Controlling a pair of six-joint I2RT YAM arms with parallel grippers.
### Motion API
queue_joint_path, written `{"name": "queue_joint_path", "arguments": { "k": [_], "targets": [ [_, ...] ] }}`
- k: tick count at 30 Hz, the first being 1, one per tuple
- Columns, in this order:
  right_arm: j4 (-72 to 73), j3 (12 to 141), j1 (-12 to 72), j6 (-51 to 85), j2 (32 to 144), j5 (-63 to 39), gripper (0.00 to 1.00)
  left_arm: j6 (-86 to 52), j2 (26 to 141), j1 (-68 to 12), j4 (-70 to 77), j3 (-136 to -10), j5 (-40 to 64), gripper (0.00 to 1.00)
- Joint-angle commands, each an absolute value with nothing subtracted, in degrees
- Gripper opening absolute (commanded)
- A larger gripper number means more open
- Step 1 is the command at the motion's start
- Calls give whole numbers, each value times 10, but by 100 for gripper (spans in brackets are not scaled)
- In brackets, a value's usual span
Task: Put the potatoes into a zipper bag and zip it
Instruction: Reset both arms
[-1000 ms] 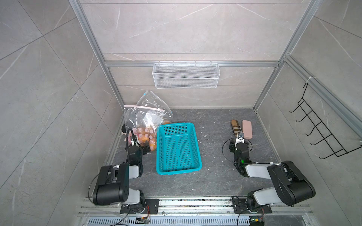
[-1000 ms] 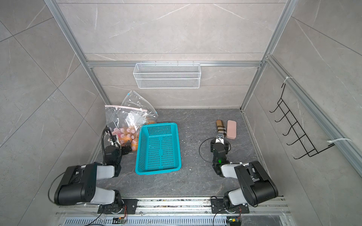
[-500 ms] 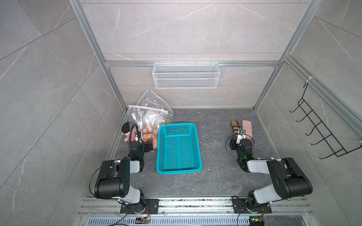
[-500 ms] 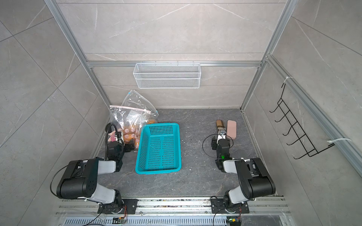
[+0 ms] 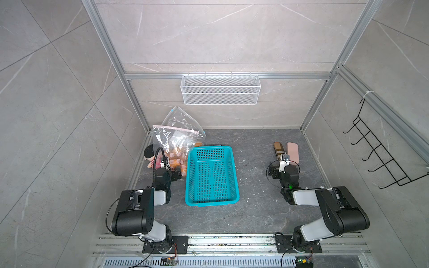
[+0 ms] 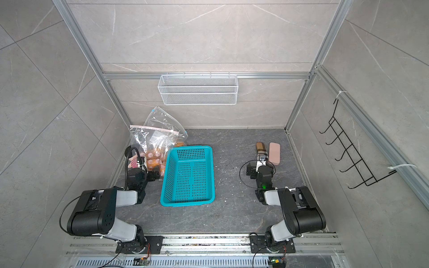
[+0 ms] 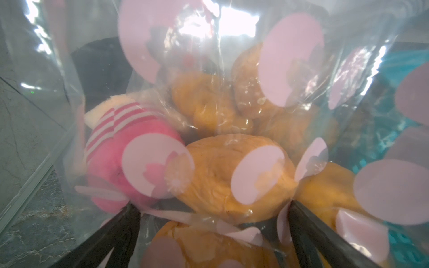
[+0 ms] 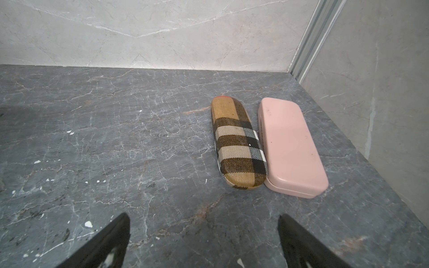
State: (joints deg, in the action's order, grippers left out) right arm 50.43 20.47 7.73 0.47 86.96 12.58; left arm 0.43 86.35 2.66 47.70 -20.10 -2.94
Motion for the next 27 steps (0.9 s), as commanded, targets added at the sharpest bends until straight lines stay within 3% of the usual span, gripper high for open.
{"name": "queue_joint_path", "arguments": {
  "k": [1,27],
  "targets": [
    [517,199,75,8,869,120,99,-2,860,28,486,-207,-33,100],
    [512,203,75,7,870,117,99,-3,860,28,485,-207,-33,100]
  ]
}}
